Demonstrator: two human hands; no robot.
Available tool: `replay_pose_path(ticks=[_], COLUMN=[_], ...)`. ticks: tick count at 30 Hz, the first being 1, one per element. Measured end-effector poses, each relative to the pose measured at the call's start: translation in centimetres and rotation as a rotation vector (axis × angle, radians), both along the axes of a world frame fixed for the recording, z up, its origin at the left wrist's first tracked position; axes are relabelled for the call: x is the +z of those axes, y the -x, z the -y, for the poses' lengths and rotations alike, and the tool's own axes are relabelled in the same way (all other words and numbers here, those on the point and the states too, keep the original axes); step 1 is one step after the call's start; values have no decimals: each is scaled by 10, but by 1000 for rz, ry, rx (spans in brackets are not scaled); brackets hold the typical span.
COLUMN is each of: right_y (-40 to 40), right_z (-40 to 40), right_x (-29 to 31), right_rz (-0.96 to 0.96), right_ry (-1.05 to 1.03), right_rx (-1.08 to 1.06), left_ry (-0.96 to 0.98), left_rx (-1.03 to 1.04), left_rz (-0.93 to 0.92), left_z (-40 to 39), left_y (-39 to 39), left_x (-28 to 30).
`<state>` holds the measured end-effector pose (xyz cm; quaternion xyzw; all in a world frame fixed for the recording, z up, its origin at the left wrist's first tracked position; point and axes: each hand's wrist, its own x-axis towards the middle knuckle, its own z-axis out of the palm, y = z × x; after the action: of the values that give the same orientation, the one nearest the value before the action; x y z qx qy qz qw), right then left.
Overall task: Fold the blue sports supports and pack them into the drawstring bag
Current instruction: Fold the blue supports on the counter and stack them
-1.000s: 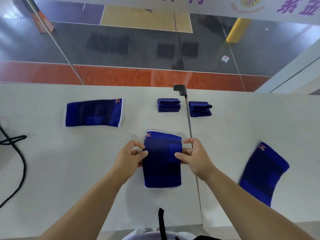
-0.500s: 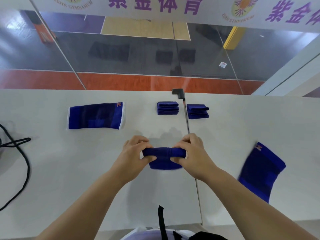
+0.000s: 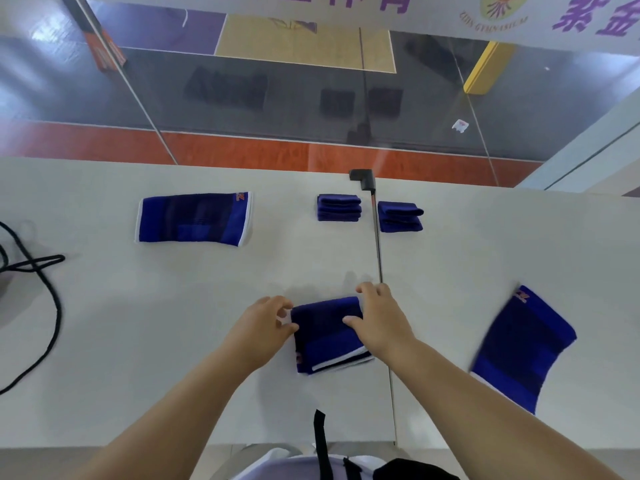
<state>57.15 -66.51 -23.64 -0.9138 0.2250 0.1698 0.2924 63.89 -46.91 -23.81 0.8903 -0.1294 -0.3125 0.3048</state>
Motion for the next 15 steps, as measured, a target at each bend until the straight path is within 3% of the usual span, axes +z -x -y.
replay_pose_path(ticks=[4, 8, 15], right_y=[8, 14, -14], right_z=[-10, -21, -7], right_x=[3, -6, -19], right_rz=[204, 17, 84], right_ry=[11, 56, 157], right_rx=[336, 623, 584], left_ry=[-49, -86, -91], left_rx=[12, 25, 92], left_rz=[42, 61, 110], left_z=[-6, -8, -10], left_y=[1, 0, -7], left_x=[-5, -5, -4])
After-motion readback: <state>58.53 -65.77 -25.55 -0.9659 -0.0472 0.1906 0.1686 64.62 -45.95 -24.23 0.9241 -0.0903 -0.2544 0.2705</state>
